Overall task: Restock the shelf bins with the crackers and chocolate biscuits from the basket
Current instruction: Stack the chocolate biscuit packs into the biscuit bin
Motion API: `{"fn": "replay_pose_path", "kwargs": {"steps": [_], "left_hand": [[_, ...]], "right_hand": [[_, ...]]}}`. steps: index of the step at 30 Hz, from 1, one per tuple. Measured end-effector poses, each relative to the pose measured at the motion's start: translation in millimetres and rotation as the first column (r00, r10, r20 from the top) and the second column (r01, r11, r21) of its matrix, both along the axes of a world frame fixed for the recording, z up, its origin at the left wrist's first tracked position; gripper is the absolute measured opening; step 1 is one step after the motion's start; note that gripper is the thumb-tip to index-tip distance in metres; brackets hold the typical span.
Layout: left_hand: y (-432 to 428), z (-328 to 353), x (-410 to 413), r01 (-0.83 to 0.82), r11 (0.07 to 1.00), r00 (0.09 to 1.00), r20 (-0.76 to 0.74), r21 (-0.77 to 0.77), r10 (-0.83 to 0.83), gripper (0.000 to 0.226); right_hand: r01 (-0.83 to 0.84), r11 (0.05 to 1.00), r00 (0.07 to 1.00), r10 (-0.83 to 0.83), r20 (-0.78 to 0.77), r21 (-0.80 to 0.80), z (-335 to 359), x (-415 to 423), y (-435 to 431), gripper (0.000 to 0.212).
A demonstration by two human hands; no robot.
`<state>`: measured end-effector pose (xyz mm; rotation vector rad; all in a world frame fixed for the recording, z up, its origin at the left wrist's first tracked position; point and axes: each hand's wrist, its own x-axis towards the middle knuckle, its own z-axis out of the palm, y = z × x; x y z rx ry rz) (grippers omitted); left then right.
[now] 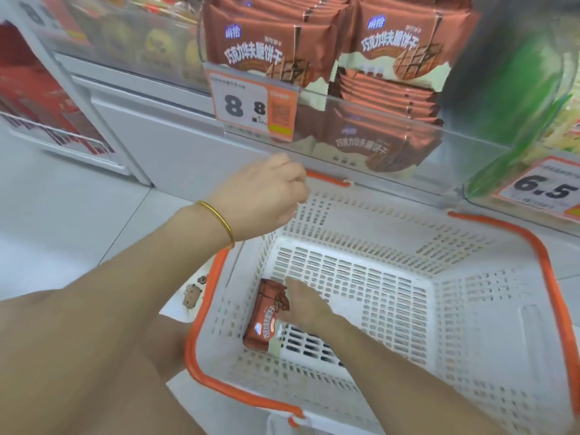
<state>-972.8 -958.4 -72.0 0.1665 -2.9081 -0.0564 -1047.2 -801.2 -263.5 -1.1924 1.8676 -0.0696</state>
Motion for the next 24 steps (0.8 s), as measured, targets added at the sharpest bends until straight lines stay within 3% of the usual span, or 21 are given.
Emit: {"fn": "replay_pose_path", "kwargs": {"steps": [6, 10, 14, 17, 21, 24], "left_hand": [[-4.6, 3.1, -5.4, -0.016, 1.000, 1.000, 0.019, -0.003, 0.016, 0.021], [-0.2, 7.4, -13.8, 0.007, 1.000, 1.000, -0.007, -0.005, -0.007, 0.040], [4.5, 16.2, -24.3, -0.010, 0.999, 0.996, -0.094, -0.049, 0.005, 0.027], [12.8, 26.8, -31.9, -0.037, 0.997, 0.987, -0.151, 0.067, 0.047, 0.028], [16.7, 39.4, -38.6, -0.118, 0.961, 0.976, -0.148, 0.249, 0.158, 0.038], [16.0, 55.9, -41.4, -0.050, 0.967, 0.904, -0.401, 0.249, 0.150, 0.034]], "right_hand": [[0.152, 0.987, 0.988, -0.153, -0.011, -0.041, -21.0, 6.1, 7.5, 0.063], [0.240, 0.971, 0.958, -0.234, 0.168, -0.019, -4.7, -6.4, 8.3, 0.026], [0.353, 0.929, 0.919, -0.322, 0.228, -0.110, 44.7, -29.7, 10.5, 0.015], [0.501, 0.831, 0.841, -0.404, 0.360, -0.240, 110.7, -54.2, 15.7, 0.016], [0.601, 0.638, 0.791, -0.389, 0.472, -0.481, 203.4, -74.5, 29.7, 0.030], [0.637, 0.418, 0.769, -0.397, 0.500, -0.648, 255.2, -84.4, 39.4, 0.032]]}}
